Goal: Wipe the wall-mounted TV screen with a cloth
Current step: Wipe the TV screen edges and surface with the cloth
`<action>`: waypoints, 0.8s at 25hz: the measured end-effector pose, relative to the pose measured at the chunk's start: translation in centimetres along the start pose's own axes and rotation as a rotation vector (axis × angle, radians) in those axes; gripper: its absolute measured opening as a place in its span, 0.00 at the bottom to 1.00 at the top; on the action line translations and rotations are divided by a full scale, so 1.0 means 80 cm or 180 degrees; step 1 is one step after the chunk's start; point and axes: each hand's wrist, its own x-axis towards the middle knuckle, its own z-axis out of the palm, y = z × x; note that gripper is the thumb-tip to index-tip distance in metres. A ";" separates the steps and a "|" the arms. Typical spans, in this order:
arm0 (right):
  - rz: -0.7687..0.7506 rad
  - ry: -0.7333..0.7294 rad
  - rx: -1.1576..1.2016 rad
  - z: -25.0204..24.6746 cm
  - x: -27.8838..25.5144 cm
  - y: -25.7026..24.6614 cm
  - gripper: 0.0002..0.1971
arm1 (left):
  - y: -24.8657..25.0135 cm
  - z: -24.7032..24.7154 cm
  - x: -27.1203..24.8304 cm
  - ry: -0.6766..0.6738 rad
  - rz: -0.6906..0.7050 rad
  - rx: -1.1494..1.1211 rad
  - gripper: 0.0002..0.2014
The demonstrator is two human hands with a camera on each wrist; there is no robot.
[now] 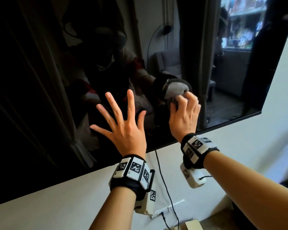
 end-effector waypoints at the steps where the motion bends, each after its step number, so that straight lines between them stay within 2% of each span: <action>1: 0.0311 0.0092 -0.0027 -0.002 0.016 0.015 0.11 | 0.001 0.001 0.000 0.0004 0.0002 0.0033 0.32; 3: 0.1307 0.0571 0.0008 -0.004 0.041 0.023 0.14 | 0.001 0.002 0.001 -0.0005 -0.0032 0.0061 0.31; 4: 0.1350 0.0585 0.0016 -0.003 0.037 0.022 0.14 | 0.002 0.002 0.000 -0.0010 -0.0048 0.0072 0.31; 7: 0.0212 0.0087 -0.0025 -0.001 0.005 0.016 0.11 | 0.002 0.001 -0.002 0.0008 -0.0052 0.0116 0.31; 8: 0.0260 0.0071 0.0000 -0.002 0.011 0.025 0.10 | 0.002 0.001 -0.003 0.0012 -0.0035 0.0143 0.31; 10: 0.1223 0.0461 0.0062 -0.004 0.037 0.038 0.12 | -0.001 0.001 -0.003 0.0007 -0.0017 0.0180 0.30; 11: 0.1500 0.0612 0.0042 -0.005 0.041 0.037 0.13 | -0.001 0.001 -0.004 0.0005 -0.0016 0.0174 0.30; 12: 0.1374 0.0569 -0.0010 -0.005 0.036 0.035 0.12 | -0.001 0.000 -0.004 0.0003 -0.0016 0.0153 0.30; 14: 0.0373 0.0099 -0.0090 -0.004 0.008 0.031 0.09 | -0.001 -0.001 -0.005 0.0008 -0.0015 0.0141 0.30; 15: 0.0148 -0.0044 -0.0142 -0.006 0.004 0.036 0.08 | -0.001 -0.001 -0.005 0.0007 -0.0015 0.0153 0.30; 16: 0.0337 -0.0050 -0.0116 -0.008 0.012 0.045 0.09 | -0.001 -0.001 -0.004 0.0009 -0.0021 0.0156 0.30; 18: 0.1265 0.0397 -0.0054 -0.010 0.033 0.051 0.13 | 0.001 0.000 -0.004 0.0035 -0.0044 0.0116 0.30; 19: 0.1363 0.0488 -0.0098 -0.011 0.034 0.049 0.15 | 0.001 0.000 -0.005 0.0043 -0.0047 0.0099 0.30; 20: 0.1104 0.0389 -0.0164 -0.012 0.028 0.046 0.16 | 0.000 0.001 -0.006 0.0049 -0.0035 0.0096 0.31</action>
